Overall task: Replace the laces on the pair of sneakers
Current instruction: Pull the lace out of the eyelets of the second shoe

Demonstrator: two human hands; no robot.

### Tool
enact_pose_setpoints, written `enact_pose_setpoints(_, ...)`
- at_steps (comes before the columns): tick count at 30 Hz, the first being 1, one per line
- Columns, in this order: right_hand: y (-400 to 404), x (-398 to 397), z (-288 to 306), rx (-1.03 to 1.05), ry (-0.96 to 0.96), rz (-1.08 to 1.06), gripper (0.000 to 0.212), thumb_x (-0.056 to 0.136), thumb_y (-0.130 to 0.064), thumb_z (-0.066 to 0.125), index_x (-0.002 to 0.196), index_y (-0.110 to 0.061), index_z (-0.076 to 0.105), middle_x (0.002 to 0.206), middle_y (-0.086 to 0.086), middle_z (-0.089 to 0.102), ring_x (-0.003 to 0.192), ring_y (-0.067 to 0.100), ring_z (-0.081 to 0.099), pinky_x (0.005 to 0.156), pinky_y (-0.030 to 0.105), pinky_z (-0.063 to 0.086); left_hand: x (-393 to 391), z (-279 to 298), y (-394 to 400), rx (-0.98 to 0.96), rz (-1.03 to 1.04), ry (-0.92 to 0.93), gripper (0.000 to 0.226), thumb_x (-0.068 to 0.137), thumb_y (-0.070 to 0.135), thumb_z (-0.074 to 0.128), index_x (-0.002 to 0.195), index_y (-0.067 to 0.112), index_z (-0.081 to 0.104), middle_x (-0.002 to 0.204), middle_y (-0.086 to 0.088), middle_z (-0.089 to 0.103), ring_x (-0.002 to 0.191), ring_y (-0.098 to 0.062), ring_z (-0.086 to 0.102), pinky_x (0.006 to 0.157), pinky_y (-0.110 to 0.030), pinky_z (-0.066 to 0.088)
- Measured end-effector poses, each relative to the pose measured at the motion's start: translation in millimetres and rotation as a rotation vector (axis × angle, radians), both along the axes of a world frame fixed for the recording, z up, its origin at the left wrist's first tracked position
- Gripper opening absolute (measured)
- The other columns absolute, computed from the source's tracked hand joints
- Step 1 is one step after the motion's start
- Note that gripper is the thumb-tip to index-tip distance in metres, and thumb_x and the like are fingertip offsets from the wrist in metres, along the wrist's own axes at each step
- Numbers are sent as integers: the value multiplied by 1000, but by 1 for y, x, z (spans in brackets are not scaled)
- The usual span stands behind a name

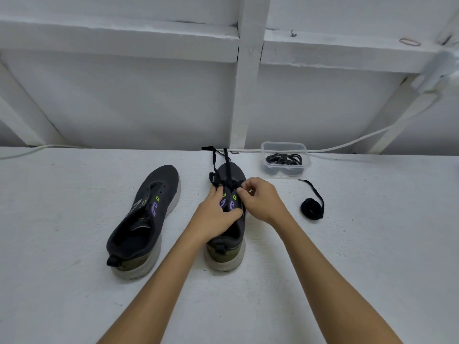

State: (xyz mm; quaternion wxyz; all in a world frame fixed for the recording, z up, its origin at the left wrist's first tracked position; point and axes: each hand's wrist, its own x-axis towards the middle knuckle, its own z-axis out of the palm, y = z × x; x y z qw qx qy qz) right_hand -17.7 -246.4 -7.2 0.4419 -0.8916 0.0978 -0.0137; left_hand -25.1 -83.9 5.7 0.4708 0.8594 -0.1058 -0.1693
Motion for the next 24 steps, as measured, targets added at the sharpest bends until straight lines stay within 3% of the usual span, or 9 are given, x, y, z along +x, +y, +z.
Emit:
enact_pose_setpoints(2,0,2,2,-6,4,-6,12,97,-26,62,89,-17,62,86,-4,64,79,14,60,71,29,49,0,0,0,-4,-1,3,51,87,36,67,135,34,47,126,14,54,106,-9,58,82,-23,43)
enact_pose_setpoints(5,-1,5,4,-17,-25,-48,14,96,-26,59,88,-15,60,87,-1,64,78,20,61,74,38,53,-1,0,-1,-8,-13,8,53,87,35,67,136,37,46,124,15,55,102,-5,58,75,-14,41)
enact_pose_setpoints(10,2,10,1,-196,-91,-61,12,94,-31,62,91,-21,56,98,-6,60,81,16,59,68,32,43,0,-1,1,-24,-7,22,52,86,34,67,134,37,47,123,16,55,100,-3,59,75,-16,42)
enact_pose_setpoints(13,-3,7,-2,-223,-120,-183,27,89,-39,72,86,-20,52,89,-6,57,76,15,55,62,31,37,1,-3,1,-20,3,19,53,86,36,68,134,35,47,126,16,54,101,-5,60,79,-22,42)
enact_pose_setpoints(16,-8,1,-7,-253,-82,-295,42,87,-48,73,65,-20,50,70,-4,57,68,17,53,57,30,34,1,-3,1,-22,-1,22,57,86,36,68,138,34,45,128,19,52,99,1,59,78,-18,41)
enact_pose_setpoints(19,-6,-5,-8,-44,-6,-247,52,92,-44,68,51,-15,54,49,-4,53,53,11,50,57,28,38,0,-2,1,-30,-5,28,58,87,35,68,140,36,44,129,20,51,97,9,57,73,-8,39)
enact_pose_setpoints(22,-1,-8,-4,195,5,-169,29,92,-39,69,73,-18,77,64,-8,70,60,4,60,67,29,53,1,-2,1,-31,-8,22,59,87,36,67,140,36,43,133,18,50,101,4,57,73,-9,39)
enact_pose_setpoints(24,1,-6,-2,237,-13,-150,14,88,-36,74,83,-24,81,75,-12,74,69,4,65,72,28,57,1,-2,1,-21,-8,21,60,86,38,66,141,36,42,135,18,48,105,-3,57,73,-11,39)
